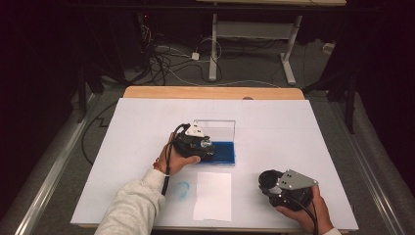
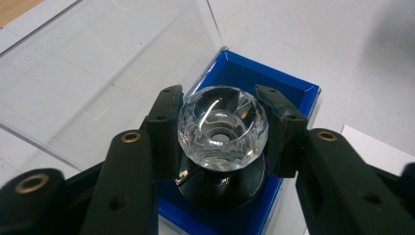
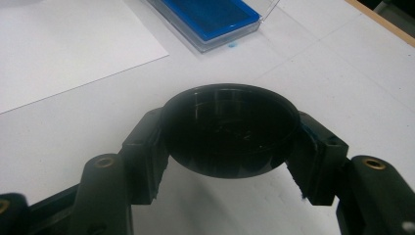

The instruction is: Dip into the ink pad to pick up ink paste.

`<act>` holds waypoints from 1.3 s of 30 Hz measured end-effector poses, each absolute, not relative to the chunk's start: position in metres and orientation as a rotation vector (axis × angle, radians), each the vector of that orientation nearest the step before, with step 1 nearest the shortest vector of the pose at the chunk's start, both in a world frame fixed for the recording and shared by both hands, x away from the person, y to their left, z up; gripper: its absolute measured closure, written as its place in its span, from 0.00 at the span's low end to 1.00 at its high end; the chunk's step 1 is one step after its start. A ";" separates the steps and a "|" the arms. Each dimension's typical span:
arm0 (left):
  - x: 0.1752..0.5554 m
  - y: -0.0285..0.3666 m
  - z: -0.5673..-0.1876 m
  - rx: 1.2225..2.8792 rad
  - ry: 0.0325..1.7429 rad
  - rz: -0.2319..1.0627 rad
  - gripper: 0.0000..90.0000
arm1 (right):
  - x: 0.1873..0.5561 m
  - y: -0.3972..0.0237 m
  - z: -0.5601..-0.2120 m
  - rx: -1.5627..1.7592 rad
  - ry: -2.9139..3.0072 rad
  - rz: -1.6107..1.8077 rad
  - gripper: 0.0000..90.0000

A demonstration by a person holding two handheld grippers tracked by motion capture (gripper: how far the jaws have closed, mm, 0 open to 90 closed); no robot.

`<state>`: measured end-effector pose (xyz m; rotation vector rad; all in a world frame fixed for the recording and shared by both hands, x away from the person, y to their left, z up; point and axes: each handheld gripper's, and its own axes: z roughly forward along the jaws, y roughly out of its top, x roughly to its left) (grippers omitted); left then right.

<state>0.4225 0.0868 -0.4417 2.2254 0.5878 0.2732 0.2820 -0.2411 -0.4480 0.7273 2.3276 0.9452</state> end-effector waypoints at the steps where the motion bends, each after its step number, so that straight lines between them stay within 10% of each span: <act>1: 0.423 0.087 -0.442 2.225 0.591 0.271 0.61 | 0.282 -0.241 -0.448 0.728 2.327 0.944 0.43; 39: 0.420 0.085 -0.441 2.237 0.614 0.283 0.61 | 0.280 -0.243 -0.444 0.729 2.305 0.961 0.43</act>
